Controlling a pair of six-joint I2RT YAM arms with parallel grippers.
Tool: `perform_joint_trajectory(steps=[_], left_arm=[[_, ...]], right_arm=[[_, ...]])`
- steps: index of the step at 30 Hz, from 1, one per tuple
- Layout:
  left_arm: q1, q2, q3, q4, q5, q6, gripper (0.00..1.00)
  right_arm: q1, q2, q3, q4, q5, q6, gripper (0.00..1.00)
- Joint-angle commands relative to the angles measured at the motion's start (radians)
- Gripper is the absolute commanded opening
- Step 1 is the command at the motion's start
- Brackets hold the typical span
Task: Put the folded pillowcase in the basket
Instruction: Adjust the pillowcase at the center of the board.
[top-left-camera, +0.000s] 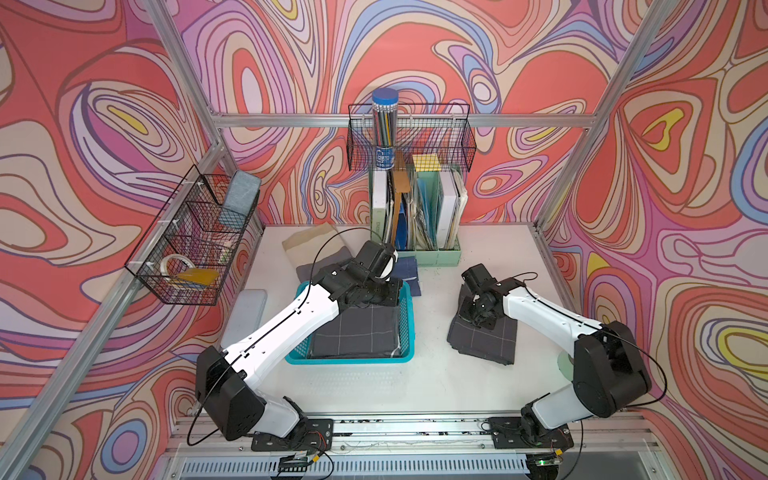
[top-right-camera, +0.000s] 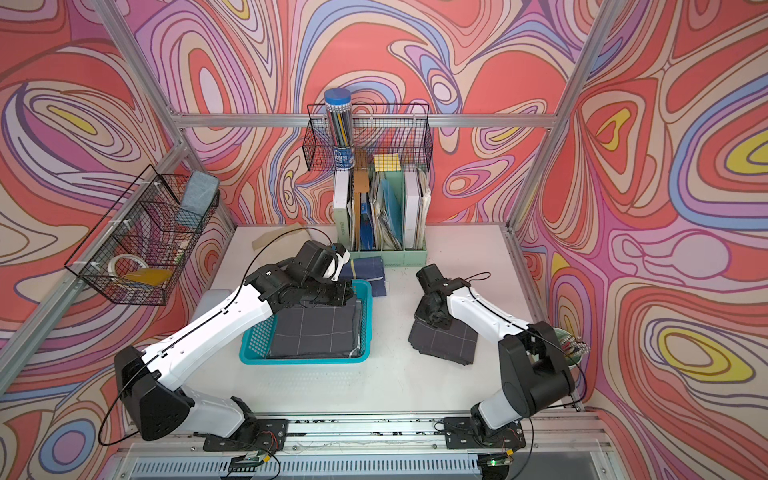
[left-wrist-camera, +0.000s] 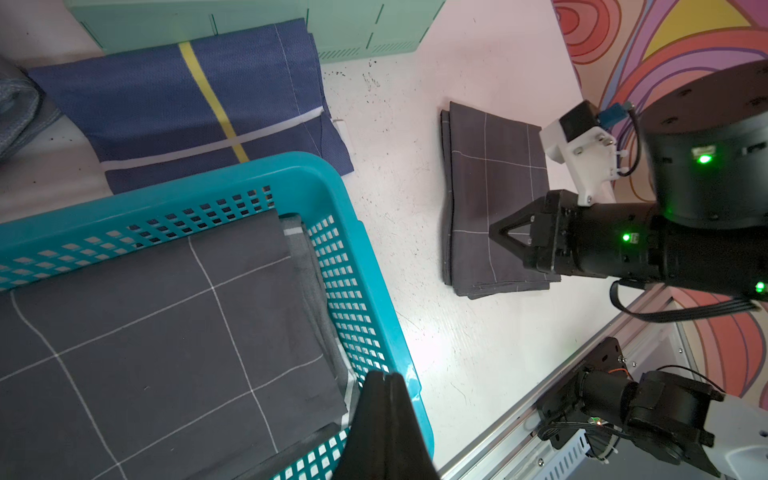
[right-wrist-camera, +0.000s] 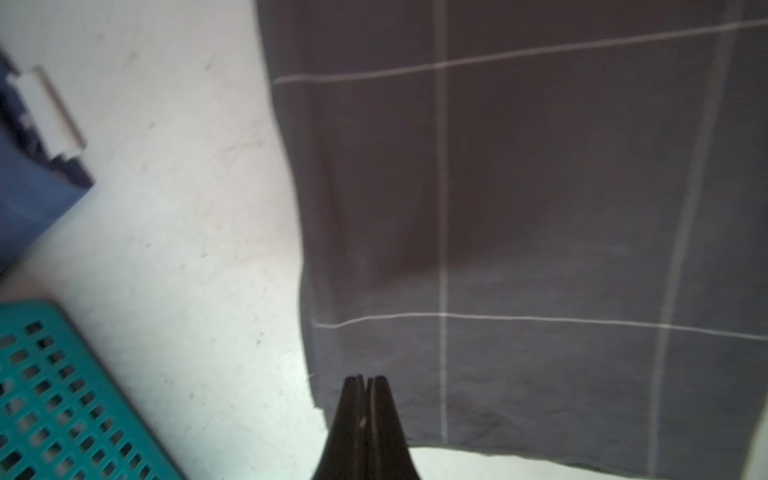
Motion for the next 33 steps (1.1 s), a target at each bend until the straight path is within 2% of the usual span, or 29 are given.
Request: perform_joint_trajectory(steps=[1,4,7,11,14,18,21,25,29,33], left_arm=[[-0.006,0.018,0.029,-0.001,0.017,0.015,0.0],[-0.005,0.024,0.035,-0.014,0.01,0.022,0.0],[-0.005,0.026,0.034,-0.026,0.001,0.031,0.0],[-0.005,0.011,0.027,-0.047,-0.03,0.038,0.0],[-0.005,-0.008,0.01,-0.042,-0.049,0.038,0.0],[-0.005,-0.021,0.012,-0.054,-0.062,0.041,0.0],[-0.005,-0.036,0.006,-0.067,-0.082,0.038,0.0],[-0.005,-0.066,-0.016,-0.073,-0.093,0.023,0.0],[-0.005,-0.092,-0.052,-0.053,-0.089,0.012,0.0],[-0.005,-0.079,-0.047,-0.048,-0.082,0.019,0.0]], right_arm=[[-0.144,-0.024,0.037,0.031,0.115,-0.024,0.0],[-0.214,0.119,0.143,0.046,0.099,-0.082,0.0],[-0.223,0.295,0.251,0.042,0.071,-0.104,0.0],[-0.206,0.36,0.269,0.08,0.024,-0.111,0.0],[-0.151,0.385,0.243,0.116,-0.002,-0.127,0.0],[-0.069,0.433,0.224,0.213,-0.1,-0.167,0.0],[0.035,0.44,0.252,0.261,-0.152,-0.231,0.0],[0.099,0.37,0.222,0.182,-0.125,-0.2,0.0],[0.103,0.116,0.054,0.109,0.002,-0.106,0.0],[0.104,-0.127,-0.049,0.006,0.031,-0.035,0.0]])
